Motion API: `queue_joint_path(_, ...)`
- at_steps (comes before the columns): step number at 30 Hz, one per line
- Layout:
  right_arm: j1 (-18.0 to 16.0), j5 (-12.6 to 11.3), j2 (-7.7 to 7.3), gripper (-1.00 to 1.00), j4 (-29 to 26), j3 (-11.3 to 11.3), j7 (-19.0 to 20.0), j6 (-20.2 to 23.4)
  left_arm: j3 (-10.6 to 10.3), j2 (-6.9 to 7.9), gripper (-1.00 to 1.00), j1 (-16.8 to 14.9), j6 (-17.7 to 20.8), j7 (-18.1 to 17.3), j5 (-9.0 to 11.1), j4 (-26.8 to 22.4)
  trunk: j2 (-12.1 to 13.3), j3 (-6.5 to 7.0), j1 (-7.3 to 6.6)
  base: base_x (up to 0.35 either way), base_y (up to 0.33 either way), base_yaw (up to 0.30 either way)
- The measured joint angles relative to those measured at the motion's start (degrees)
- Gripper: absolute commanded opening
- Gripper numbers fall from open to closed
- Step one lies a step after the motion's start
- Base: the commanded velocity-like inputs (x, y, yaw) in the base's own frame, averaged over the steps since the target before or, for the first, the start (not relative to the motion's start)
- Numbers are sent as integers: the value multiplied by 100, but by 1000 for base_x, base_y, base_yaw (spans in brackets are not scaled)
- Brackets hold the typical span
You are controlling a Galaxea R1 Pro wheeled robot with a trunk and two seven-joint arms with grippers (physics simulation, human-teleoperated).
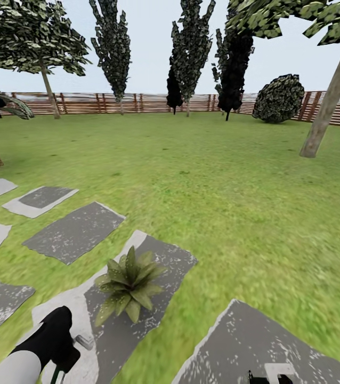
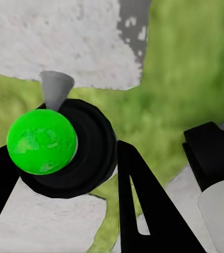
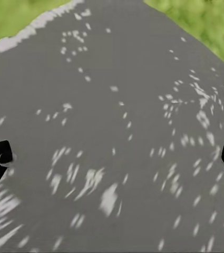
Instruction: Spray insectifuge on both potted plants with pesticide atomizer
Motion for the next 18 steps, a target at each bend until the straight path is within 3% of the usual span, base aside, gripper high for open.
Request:
queue_joint_path(8,0,0,4,100,6,3,1,3,2,-67,-100,0,7,-1,0,-24,0,0,-2,190,-205,19)
queue_joint_path(12,0,0,9,100,5,8,2,4,3,-75,-100,1,10,-2,0,-50,0,0,-3,304,-17,230)
queue_joint_path(18,0,0,14,100,5,5,2,4,-42,-72,-100,-50,62,-71,1,-56,0,0,1,54,-1,272)
